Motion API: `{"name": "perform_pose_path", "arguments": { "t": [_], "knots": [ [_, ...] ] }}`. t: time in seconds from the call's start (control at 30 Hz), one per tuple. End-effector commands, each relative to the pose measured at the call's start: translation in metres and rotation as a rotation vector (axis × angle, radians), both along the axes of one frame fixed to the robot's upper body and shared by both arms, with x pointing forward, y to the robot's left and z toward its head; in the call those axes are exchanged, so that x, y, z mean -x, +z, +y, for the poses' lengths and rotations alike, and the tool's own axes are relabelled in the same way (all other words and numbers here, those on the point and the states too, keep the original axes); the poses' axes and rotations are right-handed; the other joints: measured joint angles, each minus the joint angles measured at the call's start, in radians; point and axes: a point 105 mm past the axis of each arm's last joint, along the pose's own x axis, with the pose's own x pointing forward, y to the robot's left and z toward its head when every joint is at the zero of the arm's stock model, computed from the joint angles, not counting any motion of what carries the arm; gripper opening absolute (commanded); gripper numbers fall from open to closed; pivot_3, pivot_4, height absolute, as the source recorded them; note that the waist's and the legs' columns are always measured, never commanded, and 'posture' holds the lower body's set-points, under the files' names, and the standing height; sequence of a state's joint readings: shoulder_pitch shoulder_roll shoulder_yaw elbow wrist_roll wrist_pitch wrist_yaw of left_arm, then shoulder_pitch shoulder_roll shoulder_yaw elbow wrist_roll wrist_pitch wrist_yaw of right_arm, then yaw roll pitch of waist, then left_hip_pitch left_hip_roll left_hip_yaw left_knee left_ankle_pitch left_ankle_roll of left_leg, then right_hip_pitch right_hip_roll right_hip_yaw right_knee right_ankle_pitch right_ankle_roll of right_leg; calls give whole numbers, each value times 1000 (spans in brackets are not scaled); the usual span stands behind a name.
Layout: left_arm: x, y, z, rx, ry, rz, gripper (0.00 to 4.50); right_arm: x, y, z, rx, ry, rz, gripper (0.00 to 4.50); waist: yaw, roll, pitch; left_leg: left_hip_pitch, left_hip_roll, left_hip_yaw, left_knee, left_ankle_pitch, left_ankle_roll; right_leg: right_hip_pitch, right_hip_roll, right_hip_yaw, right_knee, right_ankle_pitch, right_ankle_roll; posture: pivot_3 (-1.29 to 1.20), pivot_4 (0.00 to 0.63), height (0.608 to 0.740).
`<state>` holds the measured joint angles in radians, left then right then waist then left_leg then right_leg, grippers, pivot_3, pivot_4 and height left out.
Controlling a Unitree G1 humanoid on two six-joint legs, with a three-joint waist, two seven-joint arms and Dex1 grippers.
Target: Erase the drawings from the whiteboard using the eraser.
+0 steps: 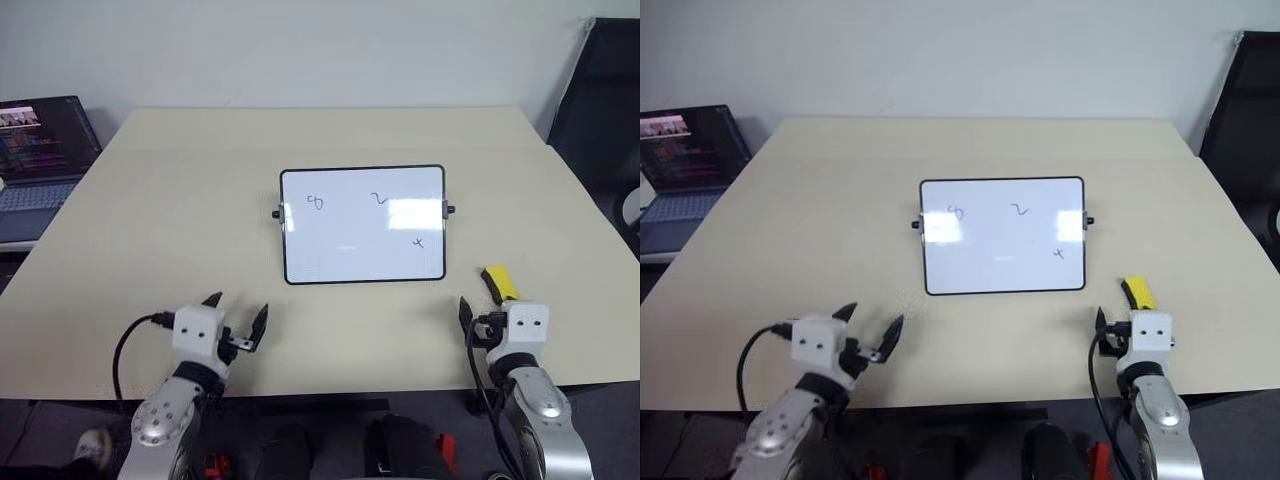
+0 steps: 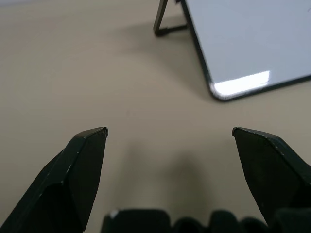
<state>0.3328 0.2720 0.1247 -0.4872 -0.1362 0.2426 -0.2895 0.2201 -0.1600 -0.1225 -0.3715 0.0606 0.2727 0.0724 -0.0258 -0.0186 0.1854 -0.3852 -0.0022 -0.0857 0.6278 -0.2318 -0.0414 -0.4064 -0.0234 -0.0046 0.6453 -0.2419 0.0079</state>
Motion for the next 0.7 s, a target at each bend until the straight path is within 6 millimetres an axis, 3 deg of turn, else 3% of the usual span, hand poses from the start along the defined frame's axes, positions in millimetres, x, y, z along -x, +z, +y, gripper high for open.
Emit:
{"name": "perform_pose_path", "arguments": {
  "t": [0.03, 0.27, 0.57, 0.7],
  "knots": [
    [-1, 23, -2, -5, -10, -82, 4500, -1, 16, -1, 11, 10, -50, 4480, 2, 0, 0, 0, 0, 0, 0, 0, 0, 0, 0, 0, 0, 0, 0, 0, 150, 740],
    [-5, 19, 1, -4, 4, -86, 4500, -8, 17, -1, 13, 11, -55, 4480, -1, 0, 0, 0, 2, 3, 0, 0, 0, 0, 0, 0, -1, 0, -1, 0, 150, 740],
    [-14, 16, 1, -5, 7, -112, 4500, -11, 20, -24, 38, -45, -76, 4480, 1, 0, 0, 0, 0, 3, -2, -1, -1, -1, 1, -3, 0, 0, 0, 0, 150, 740],
    [-20, 17, -1, 3, 2, -129, 4500, -10, 12, -28, 29, -67, -61, 4480, 0, 0, 0, 0, 0, 4, -1, -1, -1, 0, 1, -3, 0, 0, 0, 0, 150, 740]
  ]
}}
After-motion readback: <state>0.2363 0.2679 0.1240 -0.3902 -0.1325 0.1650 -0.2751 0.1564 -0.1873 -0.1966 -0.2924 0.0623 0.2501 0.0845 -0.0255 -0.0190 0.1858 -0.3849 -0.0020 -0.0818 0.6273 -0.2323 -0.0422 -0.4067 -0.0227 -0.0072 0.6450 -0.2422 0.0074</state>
